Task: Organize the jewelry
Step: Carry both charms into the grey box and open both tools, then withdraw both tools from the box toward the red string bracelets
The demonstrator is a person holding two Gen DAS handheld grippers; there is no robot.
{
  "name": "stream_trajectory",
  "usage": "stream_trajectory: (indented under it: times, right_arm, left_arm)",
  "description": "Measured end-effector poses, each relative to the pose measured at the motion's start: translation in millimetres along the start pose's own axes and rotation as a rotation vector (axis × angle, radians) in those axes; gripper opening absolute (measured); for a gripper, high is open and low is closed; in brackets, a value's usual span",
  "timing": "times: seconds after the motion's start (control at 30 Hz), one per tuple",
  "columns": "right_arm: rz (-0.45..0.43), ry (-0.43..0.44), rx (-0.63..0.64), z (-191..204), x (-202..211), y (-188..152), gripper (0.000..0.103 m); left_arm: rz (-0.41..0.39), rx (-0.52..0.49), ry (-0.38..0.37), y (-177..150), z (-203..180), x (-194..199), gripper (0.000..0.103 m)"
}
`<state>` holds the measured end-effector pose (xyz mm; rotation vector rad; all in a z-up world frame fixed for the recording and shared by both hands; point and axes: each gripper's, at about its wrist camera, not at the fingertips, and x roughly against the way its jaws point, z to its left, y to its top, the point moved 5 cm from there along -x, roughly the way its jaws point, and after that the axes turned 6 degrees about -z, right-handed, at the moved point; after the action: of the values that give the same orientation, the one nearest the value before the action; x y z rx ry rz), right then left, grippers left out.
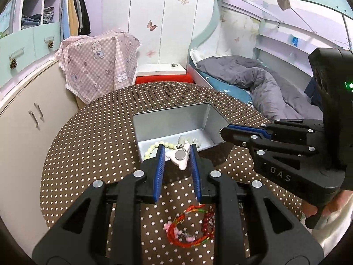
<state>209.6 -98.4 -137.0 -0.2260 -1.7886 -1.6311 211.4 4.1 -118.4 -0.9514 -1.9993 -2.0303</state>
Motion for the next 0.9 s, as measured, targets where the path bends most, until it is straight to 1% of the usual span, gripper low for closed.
stream_trajectory:
  times: [0.2, 0.23, 0.3, 0.33, 0.37, 0.5, 0.53, 0.57, 0.6, 0.63, 0.77, 0.9]
  right_arm:
    - [0.007, 0.003, -0.001, -7, -11, 4, 0.007]
    - [0.007, 0.002, -0.004, -8, -11, 4, 0.009]
    - [0.007, 0.000, -0.016, -12, -13, 4, 0.023]
    - [0.003, -0.008, -0.019, -15, -12, 4, 0.037]
    - [0.000, -0.017, -0.021, -18, -12, 4, 0.044]
    - [-0.001, -0.040, -0.046, -31, -13, 3, 0.047]
    - [0.001, -0.044, -0.052, -33, -13, 3, 0.048]
    - [0.004, -0.050, -0.059, -36, -14, 2, 0.048]
    - [0.007, -0.053, -0.063, -39, -14, 1, 0.048]
    - [0.009, -0.056, -0.071, -42, -15, 0, 0.049]
    - [0.015, -0.063, -0.083, -47, -14, -2, 0.049]
    - [0.011, -0.064, -0.086, -48, -11, -3, 0.049]
  left_arm:
    - [0.013, 0.007, 0.000, 5, 0, -15, 0.023]
    - [0.013, 0.008, -0.001, 6, 0, -17, 0.023]
    - [0.016, 0.009, 0.001, 6, 0, -20, 0.023]
    - [0.017, 0.009, 0.004, 7, 1, -22, 0.023]
    - [0.019, 0.009, 0.006, 8, 1, -25, 0.023]
    - [0.023, 0.010, 0.010, 8, 3, -31, 0.023]
    - [0.027, 0.009, 0.012, 8, 3, -32, 0.025]
    - [0.031, 0.007, 0.013, 8, 2, -33, 0.029]
    - [0.034, 0.007, 0.017, 8, 2, -35, 0.050]
    - [0.029, 0.007, 0.022, 8, 3, -34, 0.064]
    - [0.022, 0.020, 0.022, 10, 6, -34, 0.064]
    - [0.022, 0.020, 0.040, 9, 9, -32, 0.064]
